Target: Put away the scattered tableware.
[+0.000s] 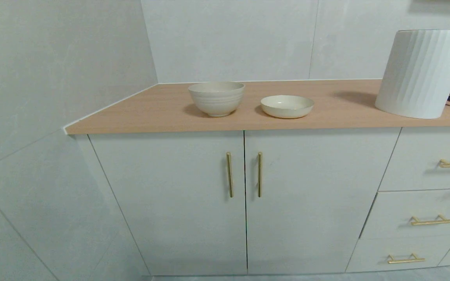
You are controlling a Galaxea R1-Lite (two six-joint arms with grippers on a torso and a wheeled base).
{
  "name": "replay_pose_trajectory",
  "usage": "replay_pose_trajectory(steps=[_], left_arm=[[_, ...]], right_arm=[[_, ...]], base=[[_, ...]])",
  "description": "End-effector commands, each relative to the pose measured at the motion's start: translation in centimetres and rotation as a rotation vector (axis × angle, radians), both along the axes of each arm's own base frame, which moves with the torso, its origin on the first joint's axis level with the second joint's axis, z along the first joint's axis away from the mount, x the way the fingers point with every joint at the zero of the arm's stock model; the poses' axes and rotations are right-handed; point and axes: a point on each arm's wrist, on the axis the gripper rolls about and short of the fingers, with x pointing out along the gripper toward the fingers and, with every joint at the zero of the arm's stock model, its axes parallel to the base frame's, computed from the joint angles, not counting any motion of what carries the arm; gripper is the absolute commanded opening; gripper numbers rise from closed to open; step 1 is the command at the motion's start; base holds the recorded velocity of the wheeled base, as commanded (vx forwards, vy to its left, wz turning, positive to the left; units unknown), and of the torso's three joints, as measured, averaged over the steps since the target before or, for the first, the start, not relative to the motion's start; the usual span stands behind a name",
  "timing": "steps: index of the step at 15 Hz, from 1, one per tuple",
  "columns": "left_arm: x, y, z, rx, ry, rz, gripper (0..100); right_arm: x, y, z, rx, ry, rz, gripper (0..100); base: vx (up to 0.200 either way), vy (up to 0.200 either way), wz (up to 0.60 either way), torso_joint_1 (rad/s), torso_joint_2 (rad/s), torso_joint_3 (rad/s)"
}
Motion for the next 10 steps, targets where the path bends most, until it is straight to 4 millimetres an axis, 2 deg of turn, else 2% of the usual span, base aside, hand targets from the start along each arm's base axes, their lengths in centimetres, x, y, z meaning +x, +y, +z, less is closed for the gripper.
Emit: replay_pose_trajectory(steps=[1,5,7,10], left_arm=[[0.0,0.0,0.0,0.000,0.000,0.000,100],[0.0,0.0,0.0,0.000,0.000,0.001,100],[0.0,0.0,0.0,0.000,0.000,0.000,100],[0.0,0.0,0.0,0.000,0.000,0.000,100]], right_arm=[[1.9,0.3,1.6,-0.007,0.164,0.193,100],[6.0,1.0,4.8,0.011,0.362,0.367,100],[9.9,2.4,6.5,0.003,0.493,0.527,100],[15.6,5.6,7.7,-0.019,0.555,0.651,100]], base=[[0.000,0.000,0.00,0.000,0.00,0.000],[0.000,0.000,0.00,0.000,0.00,0.000],[0.000,0.000,0.00,0.000,0.00,0.000],[0.000,0.000,0.00,0.000,0.00,0.000]])
